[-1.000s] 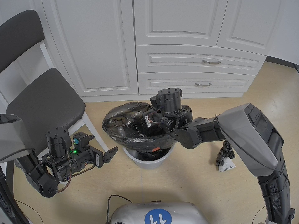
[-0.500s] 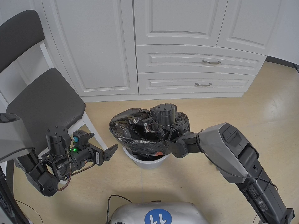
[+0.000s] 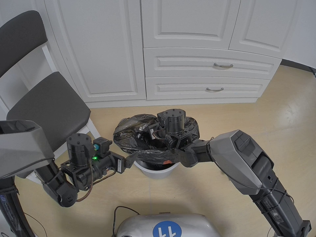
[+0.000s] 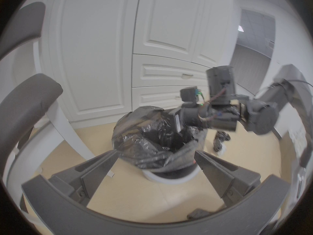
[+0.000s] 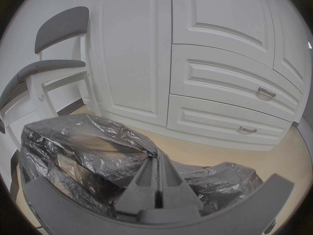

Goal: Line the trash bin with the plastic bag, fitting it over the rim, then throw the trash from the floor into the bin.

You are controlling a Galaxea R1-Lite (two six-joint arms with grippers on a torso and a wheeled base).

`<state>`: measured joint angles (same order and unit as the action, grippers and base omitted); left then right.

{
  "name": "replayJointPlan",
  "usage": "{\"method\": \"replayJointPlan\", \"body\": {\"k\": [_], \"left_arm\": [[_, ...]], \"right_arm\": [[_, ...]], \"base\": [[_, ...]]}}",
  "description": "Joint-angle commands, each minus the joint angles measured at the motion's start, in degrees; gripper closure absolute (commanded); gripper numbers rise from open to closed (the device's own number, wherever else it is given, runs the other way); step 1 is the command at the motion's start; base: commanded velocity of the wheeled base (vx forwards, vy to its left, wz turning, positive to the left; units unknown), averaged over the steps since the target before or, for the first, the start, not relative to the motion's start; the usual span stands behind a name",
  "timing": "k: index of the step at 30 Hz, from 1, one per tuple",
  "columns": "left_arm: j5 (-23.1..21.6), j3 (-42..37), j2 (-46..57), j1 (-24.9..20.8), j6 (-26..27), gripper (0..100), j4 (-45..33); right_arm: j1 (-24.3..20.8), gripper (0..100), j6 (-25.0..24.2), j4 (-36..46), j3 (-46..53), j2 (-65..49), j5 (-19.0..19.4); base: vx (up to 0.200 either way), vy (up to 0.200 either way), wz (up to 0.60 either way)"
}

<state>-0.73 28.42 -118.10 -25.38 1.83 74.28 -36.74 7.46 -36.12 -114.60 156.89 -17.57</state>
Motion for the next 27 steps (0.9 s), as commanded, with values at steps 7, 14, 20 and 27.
{"method": "replayJointPlan", "body": {"k": [7,14,20,27], "left_arm": [[14.35,19.13,-8.46,-6.44,-22.66,0,-18.73],[16.02,28.71,-4.94,-6.70,-40.50,0,-39.38],[16.11,31.96,-4.94,-6.08,-45.60,0,-40.44],[15.85,33.81,-5.21,-5.56,-49.38,0,-40.09]], "right_arm": [[0.00,100,-0.08,0.44,0.01,-1.68,-0.54],[0.44,100,0.01,0.96,0.01,-2.12,-0.54],[0.36,100,0.01,0.96,0.01,-2.12,-0.54],[-0.44,100,0.01,1.14,0.01,-2.21,-0.63]], "base": [[0.000,0.000,0.00],[0.000,0.000,0.00],[0.000,0.000,0.00],[0.000,0.000,0.00]]}}
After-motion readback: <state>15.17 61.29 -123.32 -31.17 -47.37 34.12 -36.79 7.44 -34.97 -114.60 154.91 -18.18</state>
